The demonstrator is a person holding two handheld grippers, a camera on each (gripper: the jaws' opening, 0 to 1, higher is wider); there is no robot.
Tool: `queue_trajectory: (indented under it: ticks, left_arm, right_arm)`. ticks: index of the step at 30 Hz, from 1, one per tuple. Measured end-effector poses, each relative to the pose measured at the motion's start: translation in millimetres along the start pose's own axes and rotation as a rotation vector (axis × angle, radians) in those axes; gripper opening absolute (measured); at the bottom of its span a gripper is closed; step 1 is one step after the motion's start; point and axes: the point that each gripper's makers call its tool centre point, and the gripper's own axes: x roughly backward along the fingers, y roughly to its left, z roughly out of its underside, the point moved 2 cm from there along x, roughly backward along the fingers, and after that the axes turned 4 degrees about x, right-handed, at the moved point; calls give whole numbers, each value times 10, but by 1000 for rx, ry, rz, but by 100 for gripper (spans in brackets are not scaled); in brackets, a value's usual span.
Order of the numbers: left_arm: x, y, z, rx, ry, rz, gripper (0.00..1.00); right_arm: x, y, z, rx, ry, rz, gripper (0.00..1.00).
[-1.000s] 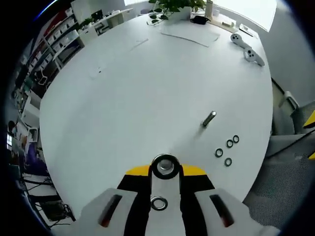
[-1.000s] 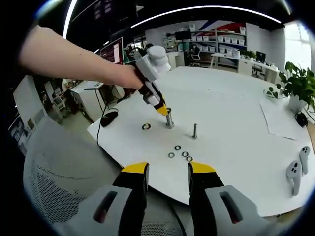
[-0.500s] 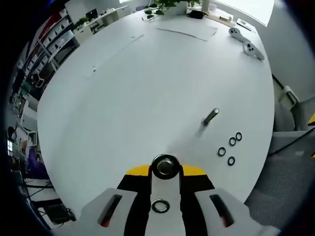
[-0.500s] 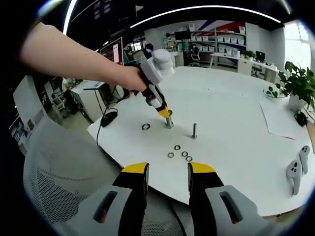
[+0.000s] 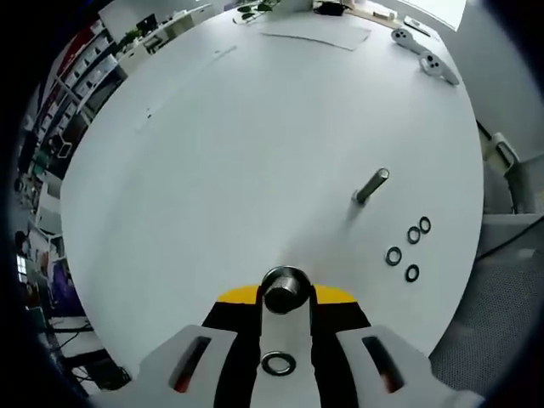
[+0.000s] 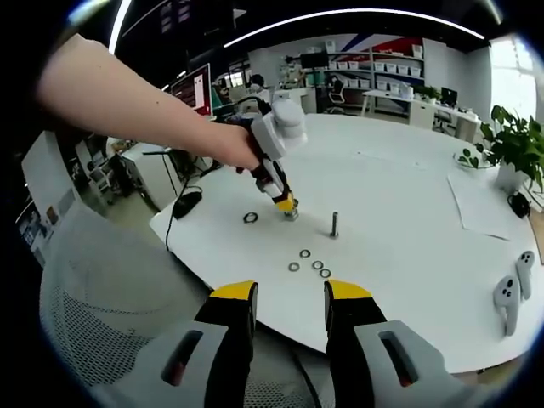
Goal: Place the washer onto the threaded stud by aligning its center hole with the stud, sliding it down to the base, and recovering from edge contact or off-axis alignment until the washer reaches the visible bottom stop.
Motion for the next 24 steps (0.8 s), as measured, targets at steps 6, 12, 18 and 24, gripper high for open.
queue_trajectory:
  ticks: [6, 12, 18, 24]
  left_arm:
    - [-112, 6, 39, 15, 10, 3, 19]
    - [-96, 14, 23, 22, 2, 11, 19]
    - [-58, -33, 58, 19, 13, 14, 19]
    - [-57, 4, 137, 14, 34, 12, 19]
  right_arm:
    - [1, -6, 3, -1, 3, 4, 34]
    - [-2, -7, 9, 0, 6, 5, 34]
    - [-1, -9, 15, 1, 9, 6, 34]
    - [2, -13, 14, 0, 8, 8, 34]
